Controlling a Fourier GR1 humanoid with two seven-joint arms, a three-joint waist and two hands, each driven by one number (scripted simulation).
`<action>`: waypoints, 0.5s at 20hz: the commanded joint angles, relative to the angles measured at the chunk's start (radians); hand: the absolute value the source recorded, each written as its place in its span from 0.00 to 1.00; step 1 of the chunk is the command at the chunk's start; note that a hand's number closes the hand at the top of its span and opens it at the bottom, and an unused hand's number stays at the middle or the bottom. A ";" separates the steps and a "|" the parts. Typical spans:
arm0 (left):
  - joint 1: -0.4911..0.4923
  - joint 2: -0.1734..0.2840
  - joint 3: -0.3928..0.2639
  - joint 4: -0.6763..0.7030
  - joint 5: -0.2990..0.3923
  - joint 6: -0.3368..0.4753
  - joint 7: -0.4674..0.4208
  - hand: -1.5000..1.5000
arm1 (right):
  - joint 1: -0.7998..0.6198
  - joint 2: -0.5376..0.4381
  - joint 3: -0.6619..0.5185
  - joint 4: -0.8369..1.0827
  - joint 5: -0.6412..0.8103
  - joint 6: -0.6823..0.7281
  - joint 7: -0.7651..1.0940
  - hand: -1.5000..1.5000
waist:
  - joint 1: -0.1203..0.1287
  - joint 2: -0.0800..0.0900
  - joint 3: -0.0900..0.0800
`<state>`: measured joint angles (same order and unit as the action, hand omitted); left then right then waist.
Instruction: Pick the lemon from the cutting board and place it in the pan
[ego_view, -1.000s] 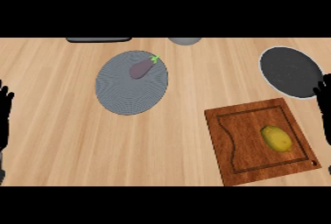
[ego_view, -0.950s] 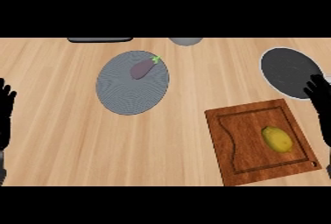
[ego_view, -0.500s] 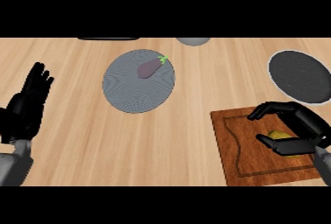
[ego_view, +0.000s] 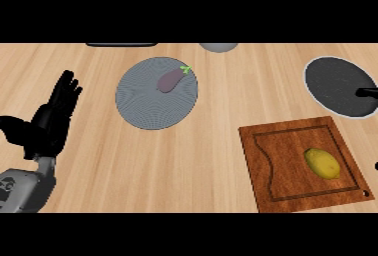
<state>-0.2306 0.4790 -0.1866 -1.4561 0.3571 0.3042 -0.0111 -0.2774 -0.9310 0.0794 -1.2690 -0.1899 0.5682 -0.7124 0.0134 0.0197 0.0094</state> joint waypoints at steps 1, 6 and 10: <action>-0.035 -0.009 -0.015 0.013 -0.010 -0.006 0.014 0.50 | -0.068 -0.167 -0.001 0.034 0.104 0.175 -0.213 0.00 | 0.016 0.001 -0.003; -0.054 -0.012 -0.001 0.062 -0.011 -0.030 -0.010 0.50 | -0.087 -0.273 0.074 0.049 0.237 0.113 -0.328 0.00 | 0.019 0.000 -0.006; -0.036 -0.045 -0.029 0.026 -0.031 -0.002 0.004 0.50 | -0.144 -0.276 0.106 0.095 0.254 0.056 -0.390 0.00 | 0.036 -0.007 -0.006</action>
<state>-0.2734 0.4427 -0.2114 -1.4231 0.3303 0.3018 -0.0123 -0.3775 -1.1775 0.1605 -1.2321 0.0178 0.4763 -0.8625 0.0412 0.0172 0.0042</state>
